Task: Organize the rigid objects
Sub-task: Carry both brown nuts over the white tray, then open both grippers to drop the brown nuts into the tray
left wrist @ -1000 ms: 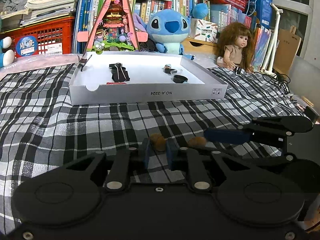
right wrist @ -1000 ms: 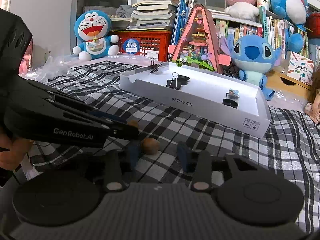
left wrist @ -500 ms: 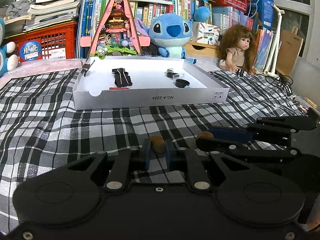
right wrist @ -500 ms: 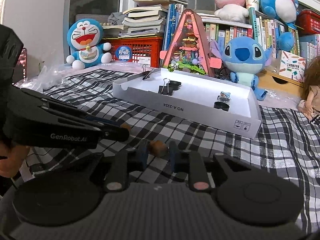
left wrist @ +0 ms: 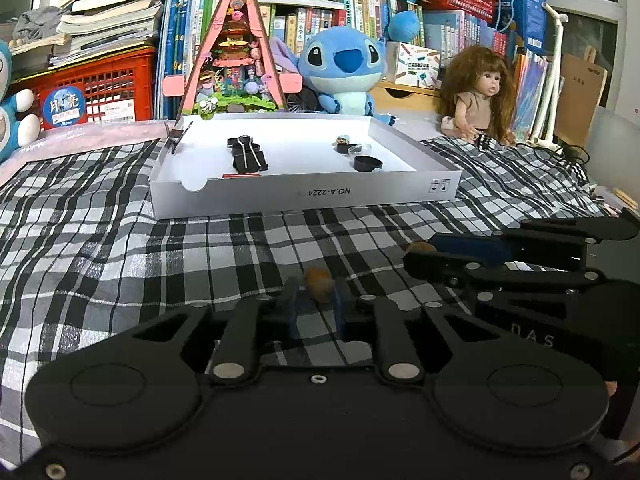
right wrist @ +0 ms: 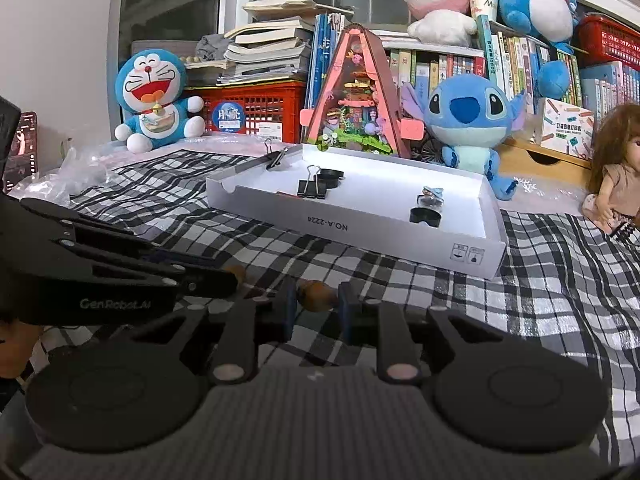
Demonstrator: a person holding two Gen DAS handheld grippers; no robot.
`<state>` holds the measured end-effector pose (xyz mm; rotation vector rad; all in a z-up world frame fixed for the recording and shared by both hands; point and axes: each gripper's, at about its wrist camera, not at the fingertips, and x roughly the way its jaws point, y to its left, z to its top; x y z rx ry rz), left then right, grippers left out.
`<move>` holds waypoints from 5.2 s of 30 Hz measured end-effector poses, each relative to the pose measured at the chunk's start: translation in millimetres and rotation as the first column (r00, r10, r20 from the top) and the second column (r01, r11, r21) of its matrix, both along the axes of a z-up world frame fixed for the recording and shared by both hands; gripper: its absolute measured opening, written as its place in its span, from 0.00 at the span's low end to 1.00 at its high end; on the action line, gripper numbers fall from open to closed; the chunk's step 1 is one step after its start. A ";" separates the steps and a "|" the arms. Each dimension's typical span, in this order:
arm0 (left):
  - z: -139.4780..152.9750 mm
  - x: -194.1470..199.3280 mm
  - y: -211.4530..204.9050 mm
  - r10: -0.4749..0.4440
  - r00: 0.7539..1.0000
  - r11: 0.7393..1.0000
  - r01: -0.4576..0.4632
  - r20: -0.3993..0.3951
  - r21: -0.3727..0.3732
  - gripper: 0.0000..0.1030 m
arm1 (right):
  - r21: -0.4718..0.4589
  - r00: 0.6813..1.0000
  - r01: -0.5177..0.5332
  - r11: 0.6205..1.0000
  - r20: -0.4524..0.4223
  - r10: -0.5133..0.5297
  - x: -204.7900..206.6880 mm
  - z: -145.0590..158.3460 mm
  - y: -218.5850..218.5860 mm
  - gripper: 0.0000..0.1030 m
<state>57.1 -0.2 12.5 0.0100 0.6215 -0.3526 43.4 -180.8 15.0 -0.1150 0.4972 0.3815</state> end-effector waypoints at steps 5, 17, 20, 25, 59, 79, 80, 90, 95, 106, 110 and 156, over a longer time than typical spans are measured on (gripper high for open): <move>-1.3 3.5 -0.1 0.016 1.000 1.000 -0.016 0.006 -0.001 0.30 | 0.005 1.000 0.010 1.000 -0.013 -0.010 1.6 -1.7 -1.8 0.26; -3.8 11.1 -12.1 -0.013 1.000 1.000 0.013 0.002 0.021 0.15 | 0.003 0.999 0.044 0.999 -0.032 -0.044 5.7 -5.8 -5.2 0.26; -1.8 10.1 -13.3 -0.018 1.000 1.000 0.018 0.002 0.020 0.15 | 0.005 0.999 0.044 0.999 -0.028 -0.044 5.4 -4.7 -5.1 0.26; 3.1 9.8 -14.5 -0.015 1.000 1.000 0.015 0.012 0.020 0.15 | 0.014 0.999 0.048 0.999 -0.019 -0.048 6.4 -0.3 -5.7 0.26; 31.5 65.1 -19.2 0.064 0.998 0.998 -0.064 0.006 -0.009 0.15 | 0.067 0.991 0.137 0.988 -0.023 -0.135 53.9 27.9 -20.2 0.26; 32.2 105.9 -34.3 0.101 0.995 0.995 -0.101 0.005 -0.005 0.15 | 0.097 0.981 0.188 0.977 -0.075 -0.181 94.7 31.2 -25.4 0.26; 32.7 106.5 -33.9 0.102 0.995 0.995 -0.102 0.005 -0.007 0.15 | 0.101 0.980 0.189 0.977 -0.078 -0.182 95.8 31.0 -25.3 0.26; 37.9 130.2 -27.4 0.092 0.995 0.994 -0.095 -0.049 -0.056 0.15 | 0.122 0.977 0.196 0.973 -0.108 -0.184 110.5 34.3 -26.6 0.26; 39.7 155.2 -19.0 0.102 0.988 0.988 -0.114 -0.119 -0.102 0.15 | 0.159 0.966 0.215 0.964 -0.181 -0.186 130.9 41.4 -33.2 0.26; 29.8 175.8 -31.5 0.092 0.985 0.990 -0.106 -0.145 -0.093 0.15 | 0.247 0.919 0.287 0.926 -0.343 -0.193 165.5 32.3 -43.1 0.26; 24.0 178.8 -36.4 0.096 0.985 0.992 -0.106 -0.144 -0.064 0.15 | 0.243 0.911 0.293 0.925 -0.366 -0.192 169.5 26.3 -42.1 0.26; 8.5 183.3 -39.1 0.127 0.987 0.992 -0.127 -0.101 0.003 0.35 | 0.160 0.912 0.289 0.944 -0.346 -0.220 178.8 18.6 -27.9 0.30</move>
